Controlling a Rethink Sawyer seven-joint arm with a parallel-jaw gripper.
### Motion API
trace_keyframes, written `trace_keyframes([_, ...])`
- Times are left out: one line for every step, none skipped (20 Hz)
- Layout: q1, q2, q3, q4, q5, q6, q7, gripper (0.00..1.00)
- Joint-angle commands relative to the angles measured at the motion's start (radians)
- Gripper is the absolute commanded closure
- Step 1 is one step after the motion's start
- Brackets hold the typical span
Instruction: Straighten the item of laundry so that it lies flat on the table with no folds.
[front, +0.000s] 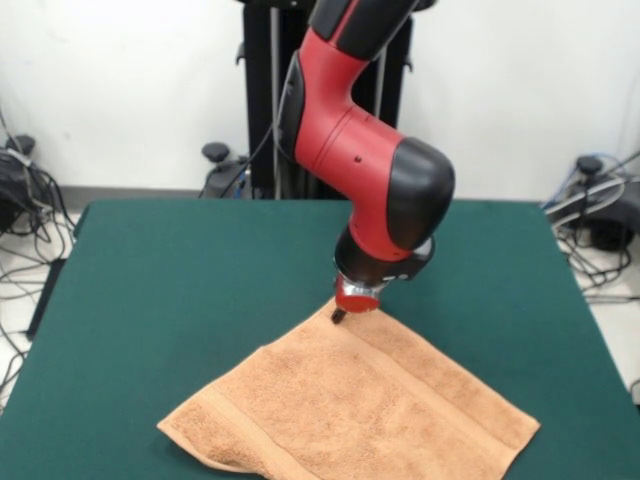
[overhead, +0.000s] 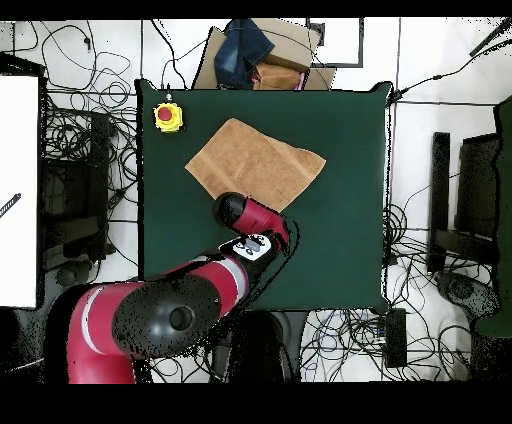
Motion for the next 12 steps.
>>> trace_keyframes([0.029,0.071,0.047,-0.086,0.060,-0.021,0.261,0.00])
trace_keyframes([0.038,0.083,0.043,-0.096,0.066,-0.020,0.273,0.00])
trace_keyframes([0.045,0.093,0.038,-0.107,0.070,-0.016,0.283,0.00])
trace_keyframes([0.051,0.104,0.030,-0.122,0.075,-0.006,0.294,0.00])
trace_keyframes([0.059,0.112,0.020,-0.133,0.080,0.005,0.306,0.00])
trace_keyframes([0.066,0.118,0.013,-0.142,0.084,0.019,0.317,0.00])
trace_keyframes([0.070,0.122,0.009,-0.145,0.087,0.023,0.319,0.00])
trace_keyframes([0.075,0.124,0.005,-0.147,0.089,0.028,0.321,0.00])
trace_keyframes([0.077,0.122,0.000,-0.144,0.088,0.034,0.317,0.00])
trace_keyframes([0.076,0.125,-0.009,-0.148,0.085,0.039,0.312,0.00])
trace_keyframes([0.077,0.125,-0.017,-0.146,0.082,0.038,0.304,0.00])
trace_keyframes([0.073,0.126,-0.019,-0.145,0.079,0.037,0.293,0.00])
